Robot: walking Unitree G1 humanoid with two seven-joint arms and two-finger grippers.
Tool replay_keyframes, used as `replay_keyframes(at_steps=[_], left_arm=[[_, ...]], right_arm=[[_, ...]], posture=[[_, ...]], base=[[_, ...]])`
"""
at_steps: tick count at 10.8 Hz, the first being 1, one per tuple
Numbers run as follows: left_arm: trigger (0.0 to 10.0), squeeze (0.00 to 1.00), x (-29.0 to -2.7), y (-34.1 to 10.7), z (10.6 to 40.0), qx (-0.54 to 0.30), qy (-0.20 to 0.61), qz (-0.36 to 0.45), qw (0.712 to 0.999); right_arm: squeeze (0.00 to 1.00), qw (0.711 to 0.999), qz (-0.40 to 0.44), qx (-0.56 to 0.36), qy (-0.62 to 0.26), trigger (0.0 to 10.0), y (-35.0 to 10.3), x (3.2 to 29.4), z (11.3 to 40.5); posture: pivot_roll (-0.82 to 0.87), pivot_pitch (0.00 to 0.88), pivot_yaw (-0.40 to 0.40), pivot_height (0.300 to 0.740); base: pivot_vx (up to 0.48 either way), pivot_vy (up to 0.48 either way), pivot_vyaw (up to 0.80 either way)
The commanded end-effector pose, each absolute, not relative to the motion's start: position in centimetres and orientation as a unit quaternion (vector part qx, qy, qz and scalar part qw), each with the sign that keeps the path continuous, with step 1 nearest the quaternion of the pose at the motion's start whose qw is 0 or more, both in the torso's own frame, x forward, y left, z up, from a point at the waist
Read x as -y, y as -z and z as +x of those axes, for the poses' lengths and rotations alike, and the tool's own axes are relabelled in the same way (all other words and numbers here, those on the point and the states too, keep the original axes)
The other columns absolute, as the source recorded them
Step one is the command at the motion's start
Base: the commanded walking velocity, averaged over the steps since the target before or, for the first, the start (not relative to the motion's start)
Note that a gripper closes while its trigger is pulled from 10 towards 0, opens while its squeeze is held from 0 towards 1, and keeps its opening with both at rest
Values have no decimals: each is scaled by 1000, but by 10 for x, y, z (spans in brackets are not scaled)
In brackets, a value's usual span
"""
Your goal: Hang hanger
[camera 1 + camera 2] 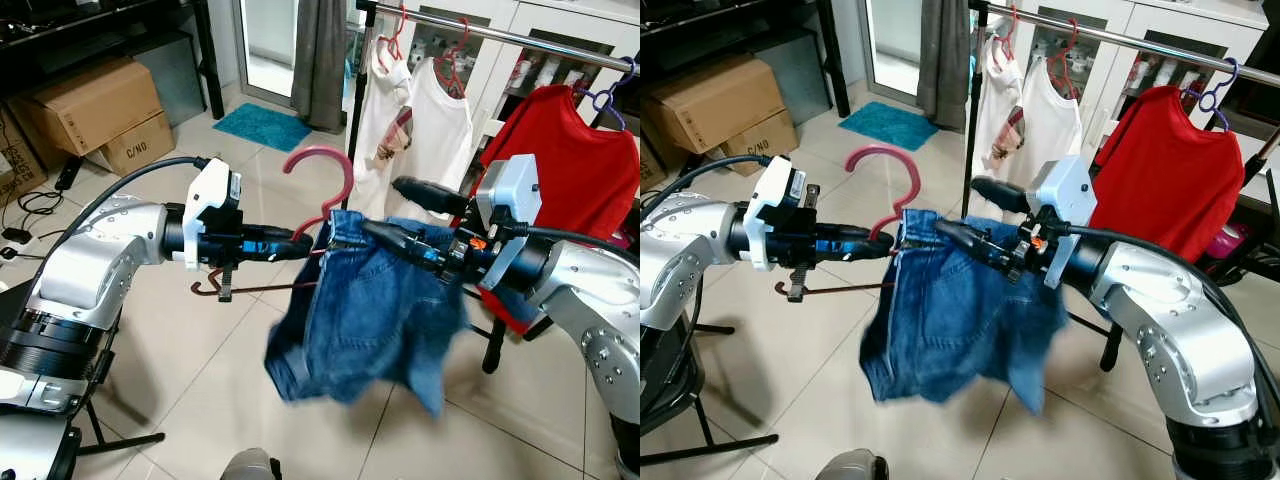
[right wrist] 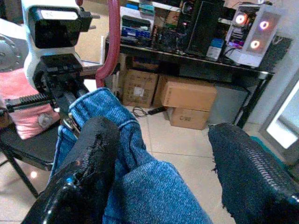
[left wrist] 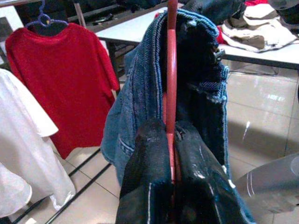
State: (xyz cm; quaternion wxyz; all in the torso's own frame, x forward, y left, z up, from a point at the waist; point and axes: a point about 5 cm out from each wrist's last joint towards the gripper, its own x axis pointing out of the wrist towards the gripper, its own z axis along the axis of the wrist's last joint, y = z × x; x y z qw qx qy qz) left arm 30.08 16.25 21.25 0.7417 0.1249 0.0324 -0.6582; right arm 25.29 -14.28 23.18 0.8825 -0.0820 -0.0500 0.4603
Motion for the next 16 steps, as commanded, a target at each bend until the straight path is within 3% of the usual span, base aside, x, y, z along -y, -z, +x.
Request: replay_keyframes(at_steps=[1,5,7,11,16], left_arm=[[0,0,-162,-222,302,-9,648,137,749],[0,0,-158,-223,310,18,608,125,784],[0,0,-153,-221,313,26,590,119,798],[0,0,-137,-213,325,41,525,115,842],[0,0,-122,-209,333,56,479,115,868]], right_arm=[[1000,878,-96,62,-465,10000,-234,141,249],[1000,882,-70,55,-463,10000,-237,149,242],[0,908,-42,42,-414,10000,-234,140,244],[0,961,-34,-22,-275,10000,-217,128,247],[0,980,-26,-15,-196,10000,-224,107,255]], posture=[[37,0,-7,740],[33,0,-7,740],[39,0,-14,740],[30,17,-2,740],[42,28,0,740]], base=[[0,0,0],[0,0,0],[0,0,0],[0,0,0],[0,0,0]])
